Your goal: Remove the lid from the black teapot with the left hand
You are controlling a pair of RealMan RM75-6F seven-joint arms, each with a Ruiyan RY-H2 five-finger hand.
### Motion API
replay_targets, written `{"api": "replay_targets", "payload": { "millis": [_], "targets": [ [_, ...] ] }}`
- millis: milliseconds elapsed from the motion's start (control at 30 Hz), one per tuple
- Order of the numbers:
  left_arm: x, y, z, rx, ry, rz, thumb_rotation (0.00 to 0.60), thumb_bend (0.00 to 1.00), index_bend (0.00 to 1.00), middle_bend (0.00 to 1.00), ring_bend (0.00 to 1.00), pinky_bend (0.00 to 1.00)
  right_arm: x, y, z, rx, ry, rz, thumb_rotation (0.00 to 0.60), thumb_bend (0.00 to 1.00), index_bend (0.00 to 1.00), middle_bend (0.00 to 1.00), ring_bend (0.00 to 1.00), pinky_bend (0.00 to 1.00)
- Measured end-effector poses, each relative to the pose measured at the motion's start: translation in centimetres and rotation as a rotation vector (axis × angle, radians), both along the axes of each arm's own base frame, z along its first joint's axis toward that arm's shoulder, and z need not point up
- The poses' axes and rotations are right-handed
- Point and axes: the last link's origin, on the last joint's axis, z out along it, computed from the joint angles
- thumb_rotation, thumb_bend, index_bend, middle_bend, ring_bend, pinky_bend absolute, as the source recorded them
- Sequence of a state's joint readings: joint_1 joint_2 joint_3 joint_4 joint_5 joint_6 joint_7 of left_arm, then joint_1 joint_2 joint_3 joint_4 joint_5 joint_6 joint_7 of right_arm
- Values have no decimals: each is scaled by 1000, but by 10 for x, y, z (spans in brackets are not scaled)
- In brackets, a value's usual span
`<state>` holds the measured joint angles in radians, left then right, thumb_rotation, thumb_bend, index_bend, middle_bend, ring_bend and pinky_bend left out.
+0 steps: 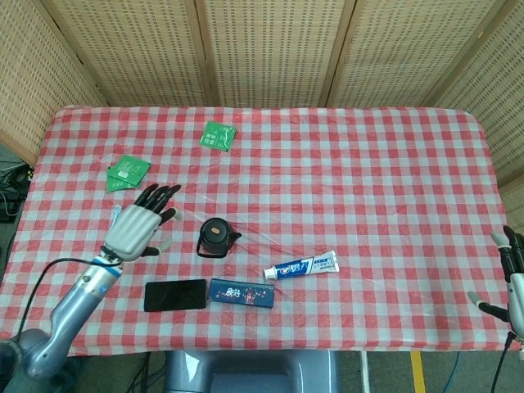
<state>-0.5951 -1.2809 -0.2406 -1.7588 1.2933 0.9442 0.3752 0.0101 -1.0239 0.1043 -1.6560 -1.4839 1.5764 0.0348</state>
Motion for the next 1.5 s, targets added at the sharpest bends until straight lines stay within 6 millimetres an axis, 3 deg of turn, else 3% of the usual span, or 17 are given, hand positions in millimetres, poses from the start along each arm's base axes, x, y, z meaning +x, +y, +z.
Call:
{"api": "replay_targets", "payload": {
  "millis": [267, 667, 1500],
  "targets": [
    [41, 30, -60, -68, 75, -19, 600, 334, 413, 0, 0, 0, -8, -5, 3, -8, -5, -34, 600, 0, 40, 0, 0, 0],
    [40, 48, -96, -88, 139, 56, 600, 337, 430, 0, 0, 0, -14, -9, 4, -13, -10, -56, 600, 0, 41, 0, 0, 0],
    [34, 48, -103, -91, 129, 81, 600, 337, 465, 0, 0, 0, -14, -9, 3, -6, -13, -56, 600, 0, 50, 0, 0, 0]
  ]
}}
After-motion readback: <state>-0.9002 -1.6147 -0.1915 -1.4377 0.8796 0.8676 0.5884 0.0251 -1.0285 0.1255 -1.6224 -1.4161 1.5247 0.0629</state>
